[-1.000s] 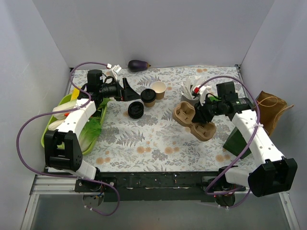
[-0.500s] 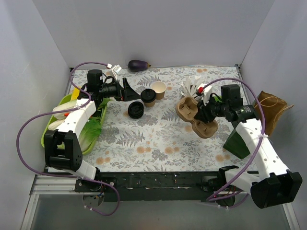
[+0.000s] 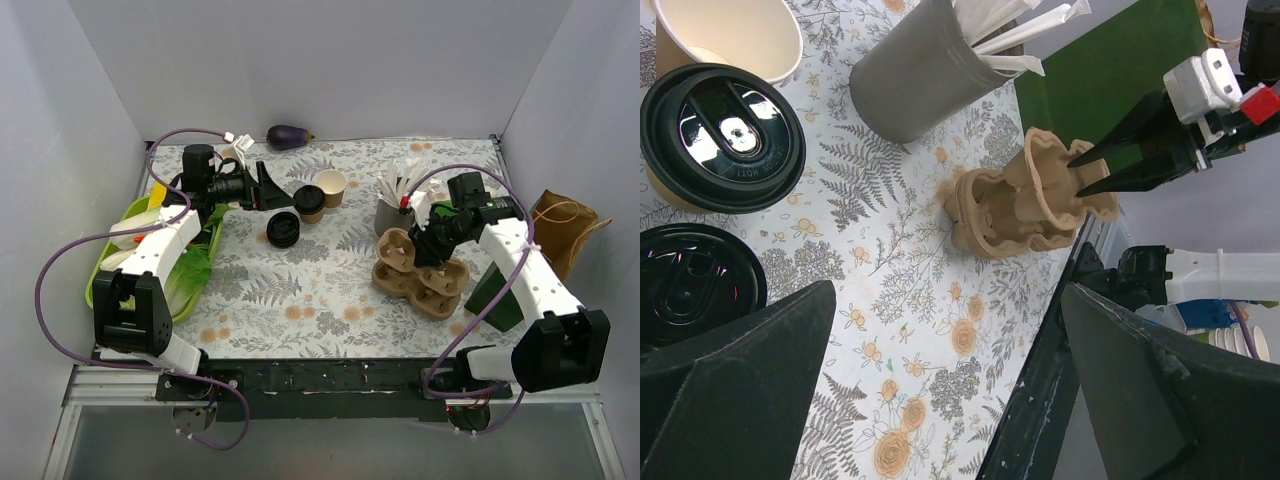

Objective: Pack the takeout coffee

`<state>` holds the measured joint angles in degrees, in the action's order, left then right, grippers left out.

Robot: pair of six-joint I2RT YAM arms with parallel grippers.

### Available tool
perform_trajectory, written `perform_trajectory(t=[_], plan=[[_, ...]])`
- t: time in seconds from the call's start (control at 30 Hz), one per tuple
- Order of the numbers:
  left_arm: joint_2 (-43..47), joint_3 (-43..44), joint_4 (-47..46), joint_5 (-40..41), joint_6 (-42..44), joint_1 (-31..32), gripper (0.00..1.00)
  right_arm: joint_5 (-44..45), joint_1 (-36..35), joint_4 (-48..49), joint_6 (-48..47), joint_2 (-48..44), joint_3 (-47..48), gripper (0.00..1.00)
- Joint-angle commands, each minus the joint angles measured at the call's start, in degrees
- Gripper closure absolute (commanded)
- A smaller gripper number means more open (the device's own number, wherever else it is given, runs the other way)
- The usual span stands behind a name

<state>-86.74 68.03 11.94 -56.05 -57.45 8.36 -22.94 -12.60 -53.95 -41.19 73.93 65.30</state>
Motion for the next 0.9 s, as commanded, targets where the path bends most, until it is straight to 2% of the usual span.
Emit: perform_trajectory(t=[0.0,0.03,0.1,0.13,0.2,0.37,0.63,0.77,0.87], plan=[[0.96,1.67,-0.70,-0.90,0.32,0.17,0.02,-13.24,7.04,-7.73,-1.19,4.26,7.81,0.87],[0.96,1.58,-0.61,-0.99,0.24,0.17,0.02,-9.70,5.85,-8.35,-1.09,5.16,8.96,0.96],[0.96,1.32,-0.43,-1.16,0.23,0.17,0.02,-2.15,2.60,-3.90,-2.31,3.08,7.48,0.99],[0.96,1.32,-0.43,-0.99,0.15,0.17,0.02,-1.59,2.49,-1.79,-2.40,1.84,6.08,0.99],[0.96,1.49,-0.43,-0.90,0.15,0.17,0.02,-4.63,2.49,-1.50,-3.28,-0.01,7.12,0.99],[1.31,3.33,0.97,0.06,1.55,0.08,0.02,-10.81,-0.48,-8.53,-2.76,1.65,12.74,0.99],[2.54,7.55,5.45,3.49,8.13,0.08,0.02,-3.17,-15.07,-5.03,-3.81,2.62,16.08,0.98],[4.12,8.70,7.21,4.89,9.90,-0.01,0.02,-3.08,-20.17,-3.62,-3.20,6.92,20.04,0.98],[5.17,11.06,8.35,10.33,10.52,-0.36,0.02,-3.34,-24.55,-2.30,-3.28,11.66,21.71,0.98]])
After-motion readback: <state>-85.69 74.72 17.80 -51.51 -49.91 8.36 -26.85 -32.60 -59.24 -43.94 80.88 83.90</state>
